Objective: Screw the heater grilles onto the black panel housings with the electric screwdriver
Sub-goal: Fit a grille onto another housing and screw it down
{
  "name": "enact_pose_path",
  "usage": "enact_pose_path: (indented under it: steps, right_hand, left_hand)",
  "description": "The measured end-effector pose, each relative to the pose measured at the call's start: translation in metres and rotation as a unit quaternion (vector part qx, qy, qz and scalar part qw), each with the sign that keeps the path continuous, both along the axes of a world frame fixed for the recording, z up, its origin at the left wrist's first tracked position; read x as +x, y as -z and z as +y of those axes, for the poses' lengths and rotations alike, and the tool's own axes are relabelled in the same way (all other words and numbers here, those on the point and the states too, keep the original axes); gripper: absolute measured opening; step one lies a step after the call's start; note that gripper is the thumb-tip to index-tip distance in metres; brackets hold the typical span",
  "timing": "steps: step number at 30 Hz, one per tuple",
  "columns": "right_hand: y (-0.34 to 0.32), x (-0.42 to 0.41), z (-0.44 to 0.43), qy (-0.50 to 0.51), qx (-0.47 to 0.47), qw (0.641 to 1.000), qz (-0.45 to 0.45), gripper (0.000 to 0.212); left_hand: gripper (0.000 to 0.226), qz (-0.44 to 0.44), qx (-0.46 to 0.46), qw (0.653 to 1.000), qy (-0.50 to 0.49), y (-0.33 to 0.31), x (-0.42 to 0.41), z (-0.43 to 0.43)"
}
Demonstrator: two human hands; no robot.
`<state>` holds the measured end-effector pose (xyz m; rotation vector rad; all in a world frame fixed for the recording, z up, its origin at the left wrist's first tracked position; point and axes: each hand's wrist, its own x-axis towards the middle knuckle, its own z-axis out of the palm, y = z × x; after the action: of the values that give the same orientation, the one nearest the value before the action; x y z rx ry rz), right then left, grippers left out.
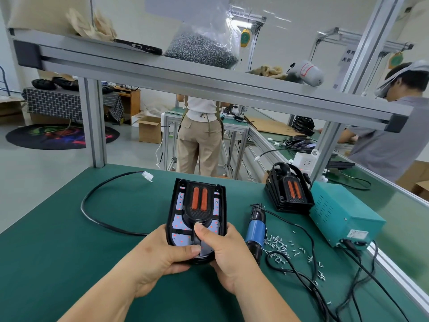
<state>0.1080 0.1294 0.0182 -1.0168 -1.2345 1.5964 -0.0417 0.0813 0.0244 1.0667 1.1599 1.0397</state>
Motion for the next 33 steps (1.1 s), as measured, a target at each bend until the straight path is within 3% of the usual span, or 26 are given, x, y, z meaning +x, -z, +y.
enact_pose_path:
  steps: [10,13,16,20,25,27,33]
  right_hand:
    - [0.000,-0.003,-0.002,0.014,0.002,1.000,-0.008,0.040]
    - [-0.005,-0.002,-0.001,0.021,-0.020,0.999,0.035,0.041]
    - [-0.009,0.002,0.004,0.056,-0.059,0.990,0.113,0.033]
    - [-0.005,0.002,0.005,0.083,-0.054,0.989,0.110,0.028]
    - [-0.007,0.003,0.003,0.072,-0.026,0.992,0.100,0.020]
    - [-0.008,0.001,0.000,0.067,-0.015,0.993,0.091,0.023]
    - [-0.005,-0.004,-0.002,0.078,0.005,0.995,0.069,0.031]
  left_hand:
    - [0.054,0.031,0.018,0.999,0.011,-0.002,-0.003,0.001]
    - [0.045,0.058,0.031,0.997,0.051,-0.005,-0.014,0.000]
    - [0.051,0.078,0.024,0.990,0.116,-0.007,-0.020,-0.003]
    - [0.059,0.070,0.021,0.987,0.143,-0.006,-0.019,-0.003]
    - [0.072,-0.047,0.009,0.997,0.056,-0.001,-0.018,0.002]
    - [0.065,-0.084,0.007,0.996,0.006,0.001,-0.013,0.003]
    - [0.048,-0.093,0.014,0.994,-0.056,0.000,-0.004,0.004]
